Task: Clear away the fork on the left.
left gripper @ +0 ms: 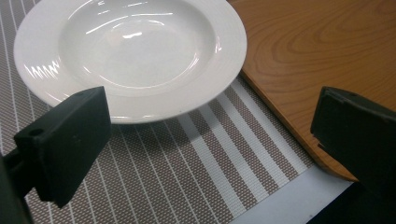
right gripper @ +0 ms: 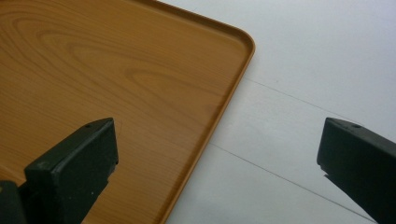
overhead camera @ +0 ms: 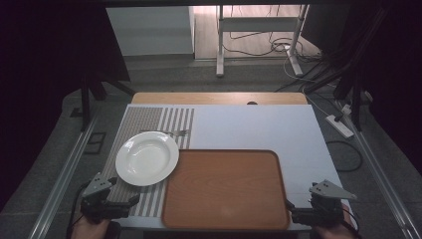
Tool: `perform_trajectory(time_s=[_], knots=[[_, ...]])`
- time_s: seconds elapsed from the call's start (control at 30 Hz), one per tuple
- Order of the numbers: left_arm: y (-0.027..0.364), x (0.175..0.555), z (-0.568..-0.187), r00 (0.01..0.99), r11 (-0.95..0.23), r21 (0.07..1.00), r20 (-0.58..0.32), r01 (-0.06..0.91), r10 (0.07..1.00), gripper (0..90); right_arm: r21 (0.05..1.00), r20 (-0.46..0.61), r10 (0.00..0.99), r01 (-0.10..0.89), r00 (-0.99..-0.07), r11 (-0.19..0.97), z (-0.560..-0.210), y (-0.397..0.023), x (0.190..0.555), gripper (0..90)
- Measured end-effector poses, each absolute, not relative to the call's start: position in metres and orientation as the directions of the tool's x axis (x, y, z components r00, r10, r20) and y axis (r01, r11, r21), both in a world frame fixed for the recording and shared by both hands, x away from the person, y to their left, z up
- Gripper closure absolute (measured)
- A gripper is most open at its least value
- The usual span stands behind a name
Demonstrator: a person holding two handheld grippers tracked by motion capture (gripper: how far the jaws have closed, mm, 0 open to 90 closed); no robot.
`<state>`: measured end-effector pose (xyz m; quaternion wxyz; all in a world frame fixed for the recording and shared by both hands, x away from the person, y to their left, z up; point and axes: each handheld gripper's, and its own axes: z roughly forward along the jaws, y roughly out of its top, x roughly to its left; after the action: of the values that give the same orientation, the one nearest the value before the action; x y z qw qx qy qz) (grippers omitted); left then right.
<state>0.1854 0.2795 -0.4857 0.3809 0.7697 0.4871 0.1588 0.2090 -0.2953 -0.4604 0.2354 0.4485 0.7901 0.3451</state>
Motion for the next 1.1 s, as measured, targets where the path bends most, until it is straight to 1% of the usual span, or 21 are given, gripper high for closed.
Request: perform_trajectory(time_s=[0.33,0.53,0.7,0.93,1.1], knots=[[0.2809,0.1885,-0.4853,0.481,-0.221,0.737,-0.159,0.639,0.862,0.0,0.744,-0.021,0.880,0.581,-0.474,0.331,-0.4610,-0.2997,0.2096,0.0],[0.2802,0.1919,-0.4864,0.492,-0.233,0.724,-0.167,0.649,0.855,0.0,0.746,-0.027,0.884,0.579,-0.467,0.329,-0.4608,-0.2995,0.2078,0.0],[0.2803,0.1920,-0.4866,0.517,-0.246,0.724,-0.176,0.645,0.838,0.0,0.749,-0.042,0.875,0.565,-0.482,0.347,-0.4606,-0.2978,0.2070,0.0],[0.2831,0.1933,-0.4866,0.505,-0.220,0.722,-0.204,0.656,0.838,0.0,0.749,-0.038,0.876,0.567,-0.480,0.343,-0.4603,-0.2984,0.2071,0.0],[0.2810,0.1959,-0.4862,0.499,-0.233,0.711,-0.188,0.664,0.846,0.0,0.748,-0.051,0.875,0.562,-0.482,0.354,-0.4607,-0.2969,0.2071,0.0]])
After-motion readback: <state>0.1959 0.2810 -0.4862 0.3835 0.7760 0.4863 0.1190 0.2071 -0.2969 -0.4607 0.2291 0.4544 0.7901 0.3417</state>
